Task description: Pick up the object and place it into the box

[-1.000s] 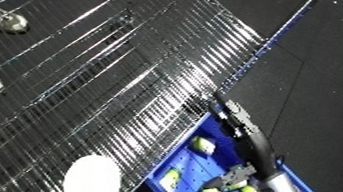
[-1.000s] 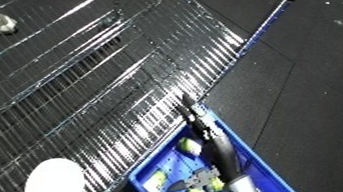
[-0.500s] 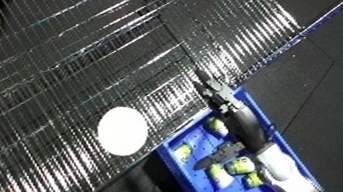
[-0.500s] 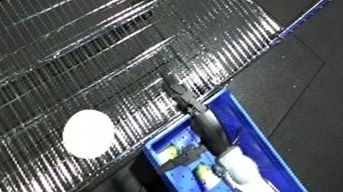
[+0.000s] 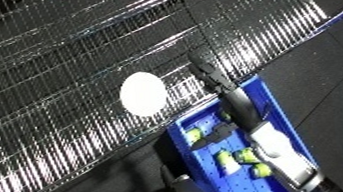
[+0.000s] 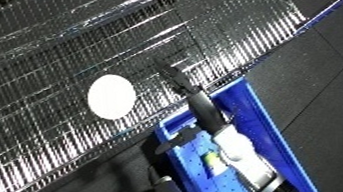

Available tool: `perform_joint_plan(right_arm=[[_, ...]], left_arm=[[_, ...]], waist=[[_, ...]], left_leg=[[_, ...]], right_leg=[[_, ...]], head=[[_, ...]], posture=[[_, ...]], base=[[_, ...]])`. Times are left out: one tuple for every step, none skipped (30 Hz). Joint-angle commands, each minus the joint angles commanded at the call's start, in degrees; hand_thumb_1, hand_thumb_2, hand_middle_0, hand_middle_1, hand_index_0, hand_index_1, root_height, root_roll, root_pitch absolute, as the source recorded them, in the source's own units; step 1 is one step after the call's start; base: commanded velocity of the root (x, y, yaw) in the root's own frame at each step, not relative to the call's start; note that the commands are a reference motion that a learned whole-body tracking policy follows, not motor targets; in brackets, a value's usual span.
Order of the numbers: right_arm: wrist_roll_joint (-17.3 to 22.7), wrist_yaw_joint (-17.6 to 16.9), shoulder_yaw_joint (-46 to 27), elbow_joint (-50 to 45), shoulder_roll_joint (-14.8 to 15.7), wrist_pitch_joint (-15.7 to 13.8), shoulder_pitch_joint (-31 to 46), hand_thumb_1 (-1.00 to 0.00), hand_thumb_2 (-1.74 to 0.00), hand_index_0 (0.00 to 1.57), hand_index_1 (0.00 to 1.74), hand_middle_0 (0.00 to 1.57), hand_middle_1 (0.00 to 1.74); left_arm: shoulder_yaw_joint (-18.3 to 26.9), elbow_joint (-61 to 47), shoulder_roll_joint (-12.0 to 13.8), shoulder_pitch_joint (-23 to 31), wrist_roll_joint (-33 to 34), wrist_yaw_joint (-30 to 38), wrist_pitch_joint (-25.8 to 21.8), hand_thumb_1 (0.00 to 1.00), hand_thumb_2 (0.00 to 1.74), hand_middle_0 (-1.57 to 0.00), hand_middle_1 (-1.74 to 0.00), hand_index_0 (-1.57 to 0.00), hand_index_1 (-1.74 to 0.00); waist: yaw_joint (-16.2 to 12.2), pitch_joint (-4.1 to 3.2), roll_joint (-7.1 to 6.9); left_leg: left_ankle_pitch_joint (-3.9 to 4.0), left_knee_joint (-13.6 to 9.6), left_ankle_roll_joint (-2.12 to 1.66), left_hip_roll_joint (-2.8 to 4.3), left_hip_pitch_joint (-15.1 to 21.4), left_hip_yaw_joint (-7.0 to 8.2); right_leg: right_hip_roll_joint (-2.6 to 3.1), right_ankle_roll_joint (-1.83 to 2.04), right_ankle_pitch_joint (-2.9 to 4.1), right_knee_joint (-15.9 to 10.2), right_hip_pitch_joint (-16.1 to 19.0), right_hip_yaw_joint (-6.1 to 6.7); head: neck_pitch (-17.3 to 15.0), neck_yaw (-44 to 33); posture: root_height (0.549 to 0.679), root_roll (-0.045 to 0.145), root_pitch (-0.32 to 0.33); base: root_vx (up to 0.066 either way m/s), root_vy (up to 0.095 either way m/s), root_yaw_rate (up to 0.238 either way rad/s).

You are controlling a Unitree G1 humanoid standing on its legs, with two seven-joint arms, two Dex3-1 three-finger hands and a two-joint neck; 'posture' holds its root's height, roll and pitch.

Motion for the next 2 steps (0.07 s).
perform_joint_plan(right_arm=[[0.0, 0.2, 0.2, 0.4, 0.1, 0.0, -0.2, 0.0, 0.0, 0.0, 0.0, 0.0, 0.0], [0.1, 0.4, 0.4, 0.7, 0.2, -0.1, -0.5, 0.0, 0.0, 0.0, 0.0, 0.0, 0.0]], left_arm=[[-0.1, -0.1, 0.0, 0.1, 0.0, -0.1, 0.0, 1.0, 1.74, -1.57, -1.74, -1.57, -1.74], [-0.1, -0.2, 0.0, 0.2, -0.1, -0.2, 0.1, 1.0, 1.74, -1.57, -1.74, -1.57, -1.74]], waist=[[0.1, 0.07, 0.07], [0.2, 0.15, 0.14]], left_leg=[[-0.13, 0.3, 0.04, -0.03, -0.1, 0.01], [-0.28, 0.5, 0.08, -0.06, -0.2, 0.0]], right_leg=[[-0.06, 0.01, -0.04, 0.2, -0.1, -0.01], [-0.1, 0.03, -0.08, 0.5, -0.3, 0.0]], head=[[0.6, 0.0], [0.9, 0.3]], posture=[[0.624, 0.063, -0.013], [0.623, 0.063, -0.014]], base=[[0.062, 0.018, 0.052], [0.061, 0.017, 0.051]])
